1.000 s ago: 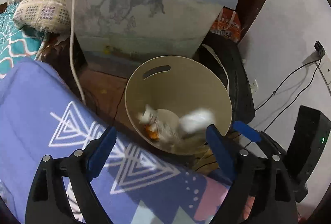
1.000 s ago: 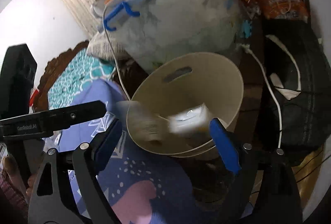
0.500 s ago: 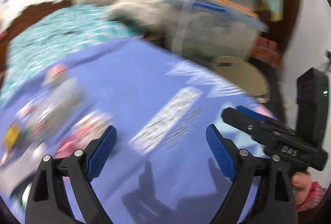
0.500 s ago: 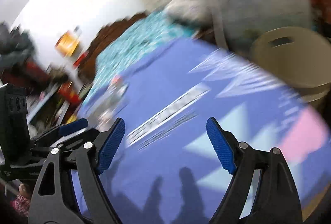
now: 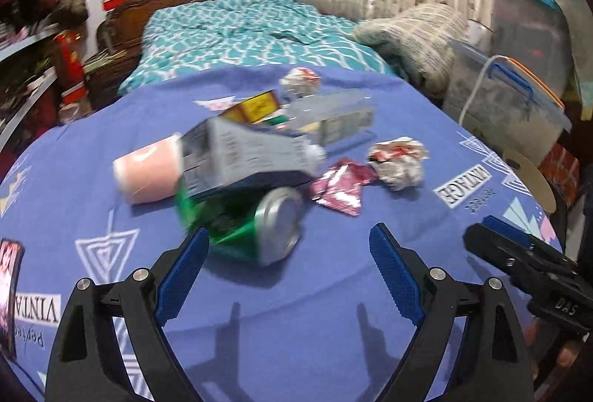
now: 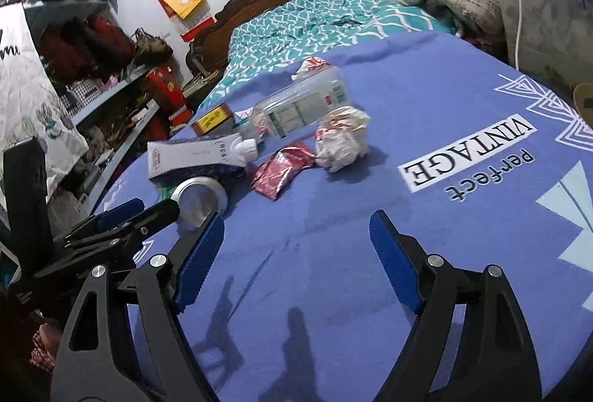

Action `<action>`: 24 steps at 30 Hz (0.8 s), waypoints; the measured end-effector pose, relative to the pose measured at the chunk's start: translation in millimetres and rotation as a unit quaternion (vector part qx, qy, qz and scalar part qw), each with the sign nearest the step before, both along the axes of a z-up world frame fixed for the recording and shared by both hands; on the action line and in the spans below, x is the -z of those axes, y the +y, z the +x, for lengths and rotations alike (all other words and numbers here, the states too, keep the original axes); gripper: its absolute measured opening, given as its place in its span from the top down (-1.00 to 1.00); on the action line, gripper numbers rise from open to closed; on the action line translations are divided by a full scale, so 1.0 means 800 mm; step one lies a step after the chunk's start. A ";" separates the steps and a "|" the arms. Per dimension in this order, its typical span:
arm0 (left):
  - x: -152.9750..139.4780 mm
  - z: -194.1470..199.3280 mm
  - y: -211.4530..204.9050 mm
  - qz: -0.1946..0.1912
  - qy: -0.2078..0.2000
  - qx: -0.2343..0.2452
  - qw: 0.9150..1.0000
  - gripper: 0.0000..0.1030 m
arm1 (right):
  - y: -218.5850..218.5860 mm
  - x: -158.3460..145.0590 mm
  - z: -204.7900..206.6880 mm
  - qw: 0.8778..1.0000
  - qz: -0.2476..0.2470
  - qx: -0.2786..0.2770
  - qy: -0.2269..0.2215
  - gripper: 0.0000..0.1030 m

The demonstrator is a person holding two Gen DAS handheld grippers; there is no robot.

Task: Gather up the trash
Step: 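Return both grippers to the table above the remaining trash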

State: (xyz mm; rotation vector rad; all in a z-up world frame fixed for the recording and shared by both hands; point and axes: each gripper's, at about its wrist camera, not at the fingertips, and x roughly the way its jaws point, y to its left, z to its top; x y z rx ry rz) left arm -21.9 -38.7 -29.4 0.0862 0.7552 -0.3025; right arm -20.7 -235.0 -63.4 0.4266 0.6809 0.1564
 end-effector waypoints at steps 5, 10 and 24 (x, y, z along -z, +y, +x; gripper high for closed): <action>0.008 -0.002 0.023 -0.006 0.006 -0.014 1.000 -0.64 | 0.017 -0.001 -0.004 1.000 -0.009 0.006 0.007 -0.57; 0.014 0.006 0.038 -0.011 0.020 -0.030 0.999 -0.64 | 0.019 0.001 -0.004 1.000 -0.007 0.010 0.016 -0.57; 0.033 0.021 0.057 -0.003 0.050 -0.069 0.996 -0.64 | 0.015 0.018 0.006 0.999 -0.001 0.012 0.042 -0.58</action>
